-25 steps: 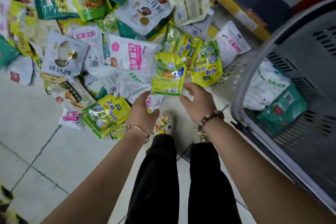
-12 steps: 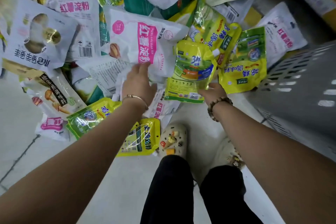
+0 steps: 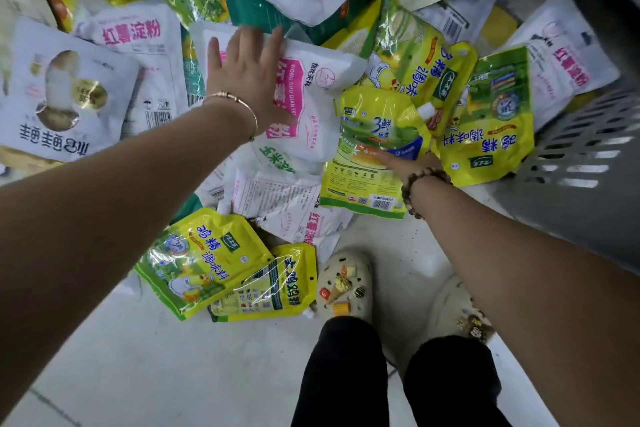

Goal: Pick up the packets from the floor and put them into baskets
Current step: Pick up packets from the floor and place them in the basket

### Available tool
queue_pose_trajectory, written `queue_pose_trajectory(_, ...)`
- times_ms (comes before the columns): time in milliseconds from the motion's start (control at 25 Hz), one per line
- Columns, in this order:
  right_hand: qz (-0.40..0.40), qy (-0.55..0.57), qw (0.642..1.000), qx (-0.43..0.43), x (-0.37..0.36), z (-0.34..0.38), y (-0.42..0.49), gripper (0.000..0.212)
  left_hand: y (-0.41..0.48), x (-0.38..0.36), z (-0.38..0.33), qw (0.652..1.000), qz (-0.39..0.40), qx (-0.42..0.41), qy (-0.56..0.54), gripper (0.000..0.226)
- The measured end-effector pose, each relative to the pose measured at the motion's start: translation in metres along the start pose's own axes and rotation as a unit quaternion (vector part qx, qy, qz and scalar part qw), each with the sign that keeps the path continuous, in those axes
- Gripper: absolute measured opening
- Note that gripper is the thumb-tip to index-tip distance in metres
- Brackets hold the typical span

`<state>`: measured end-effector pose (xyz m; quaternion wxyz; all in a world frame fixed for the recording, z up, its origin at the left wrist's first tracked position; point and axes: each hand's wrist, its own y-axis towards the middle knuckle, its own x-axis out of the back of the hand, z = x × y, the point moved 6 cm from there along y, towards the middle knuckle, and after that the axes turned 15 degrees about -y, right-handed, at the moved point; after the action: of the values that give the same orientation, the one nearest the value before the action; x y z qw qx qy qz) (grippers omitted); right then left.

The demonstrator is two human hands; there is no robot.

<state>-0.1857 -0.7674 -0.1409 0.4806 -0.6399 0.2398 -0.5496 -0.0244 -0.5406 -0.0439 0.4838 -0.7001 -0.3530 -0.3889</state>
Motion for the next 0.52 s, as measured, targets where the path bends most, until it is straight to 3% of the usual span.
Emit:
queue_pose_trajectory(120, -0.018, -0.007, 1.000, 0.004, 0.006, -0.005, -0.009, 0.099, 0.009, -0.001, 0.000, 0.997, 0.027, 0.026, 0.068, 0.115)
queue_pose_trajectory(280, -0.053, 0.035, 0.997, 0.046, 0.015, -0.006, -0.032, 0.075, 0.023, 0.003, -0.014, 0.989, 0.099, 0.023, 0.112, 0.071)
queue_pose_trajectory(400, -0.101, -0.006, 0.992, 0.077, 0.030, 0.001, -0.054, 0.059, 0.020, 0.008, -0.016, 0.983, 0.163, 0.060, 0.065, 0.047)
queue_pose_trajectory(520, -0.139, -0.021, 0.987, 0.077, 0.051, 0.004, -0.078, 0.060, 0.000, 0.013, -0.011, 0.975, 0.190, 0.112, -0.008, 0.036)
